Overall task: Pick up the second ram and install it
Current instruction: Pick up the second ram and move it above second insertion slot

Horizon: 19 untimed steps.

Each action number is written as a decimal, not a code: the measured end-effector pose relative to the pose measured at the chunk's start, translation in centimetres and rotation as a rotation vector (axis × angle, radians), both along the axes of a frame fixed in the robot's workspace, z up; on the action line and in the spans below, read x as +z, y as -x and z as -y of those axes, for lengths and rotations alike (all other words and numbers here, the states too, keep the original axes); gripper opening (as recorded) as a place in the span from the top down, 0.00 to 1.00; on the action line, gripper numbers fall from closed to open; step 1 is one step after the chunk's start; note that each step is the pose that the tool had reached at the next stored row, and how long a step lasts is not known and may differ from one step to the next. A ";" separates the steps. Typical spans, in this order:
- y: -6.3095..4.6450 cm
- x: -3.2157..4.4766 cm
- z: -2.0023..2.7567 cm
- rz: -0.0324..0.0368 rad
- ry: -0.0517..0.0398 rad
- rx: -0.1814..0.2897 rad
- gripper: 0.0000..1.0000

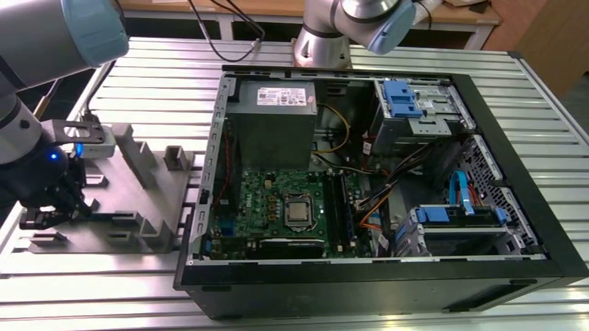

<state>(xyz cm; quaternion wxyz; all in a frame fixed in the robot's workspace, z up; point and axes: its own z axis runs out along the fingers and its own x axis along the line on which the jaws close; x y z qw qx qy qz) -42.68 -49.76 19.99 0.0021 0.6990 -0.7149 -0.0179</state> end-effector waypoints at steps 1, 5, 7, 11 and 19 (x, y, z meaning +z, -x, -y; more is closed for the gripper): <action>0.0 0.06 0.00 -0.0002 0.0001 0.000 0.92; 0.0 0.35 0.00 -0.0004 0.0004 0.000 0.92; 0.0 0.49 0.00 -0.0003 0.0003 0.000 0.92; 0.0 0.53 0.00 -0.0003 0.0003 0.000 0.92; 0.0 1.65 0.00 -0.0004 0.0004 0.000 0.92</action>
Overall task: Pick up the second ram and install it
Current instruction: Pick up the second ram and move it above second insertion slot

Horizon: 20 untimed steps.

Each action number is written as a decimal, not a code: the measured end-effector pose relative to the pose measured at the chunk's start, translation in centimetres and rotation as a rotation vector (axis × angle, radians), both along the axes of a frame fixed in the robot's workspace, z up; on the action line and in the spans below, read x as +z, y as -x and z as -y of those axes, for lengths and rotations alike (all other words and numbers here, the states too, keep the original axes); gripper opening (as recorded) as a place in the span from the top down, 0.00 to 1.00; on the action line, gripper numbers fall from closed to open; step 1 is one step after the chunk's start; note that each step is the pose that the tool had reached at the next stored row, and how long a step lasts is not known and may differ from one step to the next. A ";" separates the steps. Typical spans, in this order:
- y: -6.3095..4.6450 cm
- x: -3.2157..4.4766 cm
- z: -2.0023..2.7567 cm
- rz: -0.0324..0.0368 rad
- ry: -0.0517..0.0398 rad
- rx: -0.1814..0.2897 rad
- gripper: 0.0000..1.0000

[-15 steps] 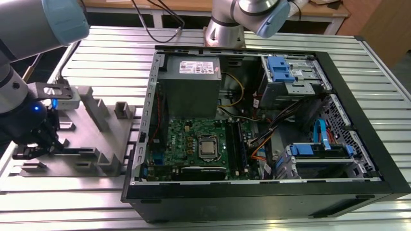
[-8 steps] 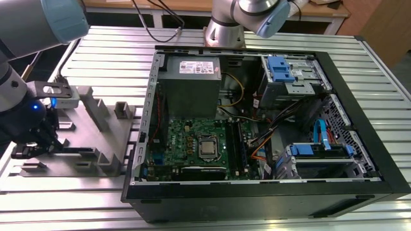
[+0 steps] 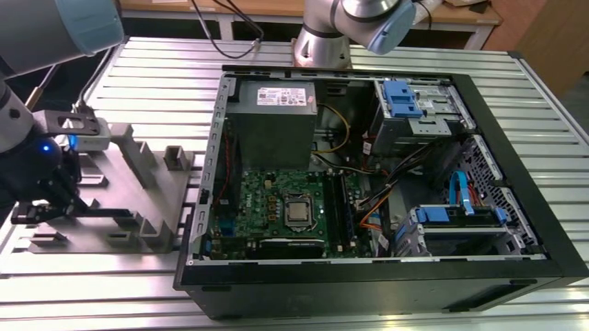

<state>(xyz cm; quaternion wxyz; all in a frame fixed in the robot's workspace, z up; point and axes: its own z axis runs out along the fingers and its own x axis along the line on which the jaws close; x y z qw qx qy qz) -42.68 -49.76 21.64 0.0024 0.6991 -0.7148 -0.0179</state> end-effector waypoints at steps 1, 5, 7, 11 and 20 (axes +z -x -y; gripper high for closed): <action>0.0 0.17 0.00 0.0000 0.0000 0.000 0.92; 0.0 0.89 0.00 -0.0001 0.0001 0.000 0.92; 0.0 1.69 0.00 0.0000 0.0000 0.000 0.92; 0.0 2.87 0.00 0.0000 -0.0001 0.000 0.92; 0.0 5.53 0.00 0.0000 0.0000 0.000 0.92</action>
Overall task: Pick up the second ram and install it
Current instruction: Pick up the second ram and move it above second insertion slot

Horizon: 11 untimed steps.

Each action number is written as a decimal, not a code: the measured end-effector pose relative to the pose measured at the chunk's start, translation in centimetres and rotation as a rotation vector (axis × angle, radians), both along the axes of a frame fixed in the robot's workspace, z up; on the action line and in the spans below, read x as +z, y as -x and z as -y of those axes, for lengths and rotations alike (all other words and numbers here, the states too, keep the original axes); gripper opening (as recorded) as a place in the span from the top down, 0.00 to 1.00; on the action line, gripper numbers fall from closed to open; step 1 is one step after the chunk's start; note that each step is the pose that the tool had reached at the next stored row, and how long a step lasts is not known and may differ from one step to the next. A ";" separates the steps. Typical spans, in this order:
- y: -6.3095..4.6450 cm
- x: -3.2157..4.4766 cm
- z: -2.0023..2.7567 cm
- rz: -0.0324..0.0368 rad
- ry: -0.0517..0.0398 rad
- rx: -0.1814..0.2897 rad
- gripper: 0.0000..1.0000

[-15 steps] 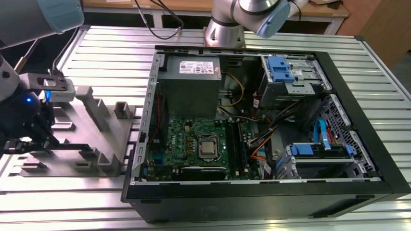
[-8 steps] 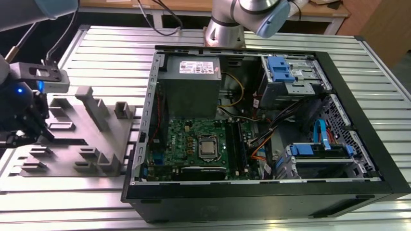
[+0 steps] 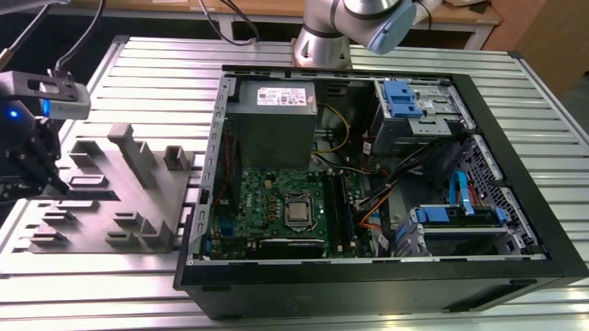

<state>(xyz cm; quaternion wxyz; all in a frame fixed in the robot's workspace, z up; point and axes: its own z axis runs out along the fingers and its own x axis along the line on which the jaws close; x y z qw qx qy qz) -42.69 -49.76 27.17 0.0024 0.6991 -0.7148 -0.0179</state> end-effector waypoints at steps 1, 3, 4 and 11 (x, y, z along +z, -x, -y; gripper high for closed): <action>0.0 0.30 0.00 0.0002 -0.0001 0.000 0.92; 0.0 0.98 0.00 0.0003 0.0000 0.000 0.92; 0.0 1.30 0.00 0.0004 -0.0001 0.000 0.92; 0.0 3.77 0.00 0.0019 0.0000 0.000 0.92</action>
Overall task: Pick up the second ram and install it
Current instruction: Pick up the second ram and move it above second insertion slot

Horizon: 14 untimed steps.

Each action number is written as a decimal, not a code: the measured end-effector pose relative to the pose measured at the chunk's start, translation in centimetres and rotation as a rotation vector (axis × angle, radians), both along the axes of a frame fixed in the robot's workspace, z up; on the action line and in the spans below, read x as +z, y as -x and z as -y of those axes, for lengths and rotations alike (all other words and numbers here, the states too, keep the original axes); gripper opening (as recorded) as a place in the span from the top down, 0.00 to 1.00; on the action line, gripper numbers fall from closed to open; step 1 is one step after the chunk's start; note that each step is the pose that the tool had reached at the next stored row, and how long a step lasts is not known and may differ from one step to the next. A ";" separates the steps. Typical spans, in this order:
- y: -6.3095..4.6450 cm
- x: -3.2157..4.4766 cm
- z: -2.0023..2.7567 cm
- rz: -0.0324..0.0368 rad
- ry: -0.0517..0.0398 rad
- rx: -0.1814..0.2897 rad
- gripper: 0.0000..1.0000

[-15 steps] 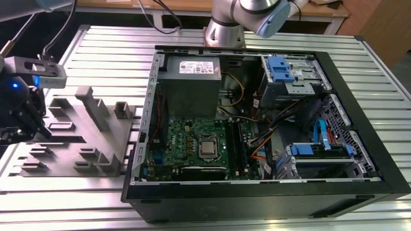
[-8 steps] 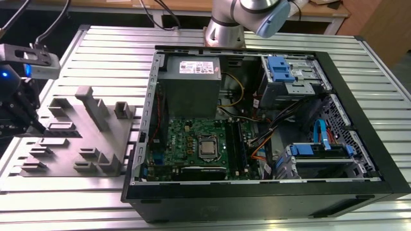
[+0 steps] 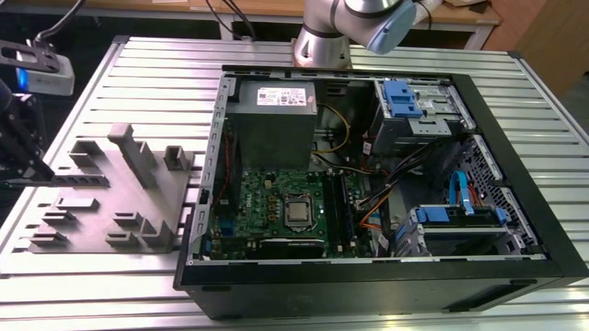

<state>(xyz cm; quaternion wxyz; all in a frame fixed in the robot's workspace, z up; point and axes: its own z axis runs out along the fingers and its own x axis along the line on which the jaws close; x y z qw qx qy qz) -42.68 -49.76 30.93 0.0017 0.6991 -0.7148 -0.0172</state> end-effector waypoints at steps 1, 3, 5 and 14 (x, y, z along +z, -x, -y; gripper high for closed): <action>0.0 0.35 0.00 0.0003 0.0000 0.000 0.92; 0.0 1.08 0.00 0.0007 0.0001 0.000 0.92; 0.0 1.79 -0.01 0.0015 -0.0001 0.000 0.92; 0.0 4.84 -0.01 0.0043 0.0000 0.000 0.92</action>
